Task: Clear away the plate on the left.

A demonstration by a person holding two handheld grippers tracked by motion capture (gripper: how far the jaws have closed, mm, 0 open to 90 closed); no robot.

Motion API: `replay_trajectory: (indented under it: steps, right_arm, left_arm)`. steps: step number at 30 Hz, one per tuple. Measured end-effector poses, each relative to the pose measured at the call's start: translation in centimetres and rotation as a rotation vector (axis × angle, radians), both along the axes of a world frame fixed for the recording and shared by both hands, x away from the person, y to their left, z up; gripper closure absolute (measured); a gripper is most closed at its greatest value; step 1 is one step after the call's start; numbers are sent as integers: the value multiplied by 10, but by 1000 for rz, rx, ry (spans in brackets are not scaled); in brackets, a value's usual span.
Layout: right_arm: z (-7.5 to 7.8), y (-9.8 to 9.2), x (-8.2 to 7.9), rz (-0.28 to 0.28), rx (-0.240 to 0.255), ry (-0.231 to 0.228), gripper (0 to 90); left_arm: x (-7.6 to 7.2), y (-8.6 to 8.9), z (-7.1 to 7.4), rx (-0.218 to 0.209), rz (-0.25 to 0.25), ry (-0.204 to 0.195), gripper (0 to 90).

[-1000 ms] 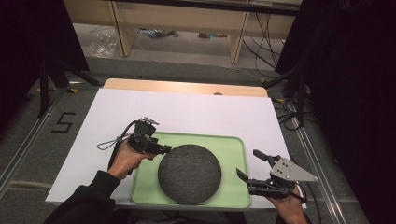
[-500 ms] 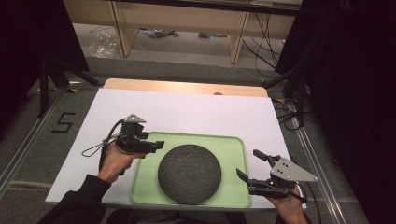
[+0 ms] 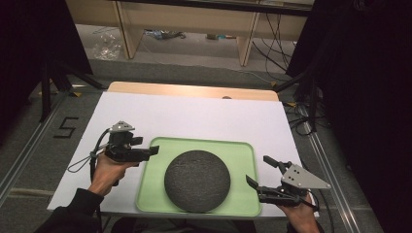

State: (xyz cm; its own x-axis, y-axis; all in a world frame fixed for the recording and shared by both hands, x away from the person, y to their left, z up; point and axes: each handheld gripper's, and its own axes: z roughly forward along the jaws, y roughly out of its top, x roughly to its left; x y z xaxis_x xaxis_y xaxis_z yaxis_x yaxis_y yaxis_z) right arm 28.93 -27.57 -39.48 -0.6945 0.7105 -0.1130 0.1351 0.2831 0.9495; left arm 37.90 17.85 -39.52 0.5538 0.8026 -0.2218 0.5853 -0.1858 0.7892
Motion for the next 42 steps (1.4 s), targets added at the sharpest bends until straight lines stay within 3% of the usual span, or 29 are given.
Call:
replay_trajectory:
  steps: [5, 9, 15, 24, 42]
  right_arm:
    - [0, 0, 0, -1, 1, 1, 193]
    - [0, -1, 0, 0, -3, 4, 192]
    - [0, 0, 0, -1, 1, 1, 192]
    - [0, 0, 0, 2, 1, 0, 192]
    - [1, 0, 0, 6, -2, 2, 192]
  left_arm:
    - [-6, 4, -1, -4, 6, -18, 245]
    - [-12, 6, -2, -32, 34, -31, 245]
    - [-23, 11, 0, -29, 31, -78, 243]
    - [-41, 14, 0, -23, 22, -107, 224]
    - [-83, 0, -3, -12, 10, -191, 208]
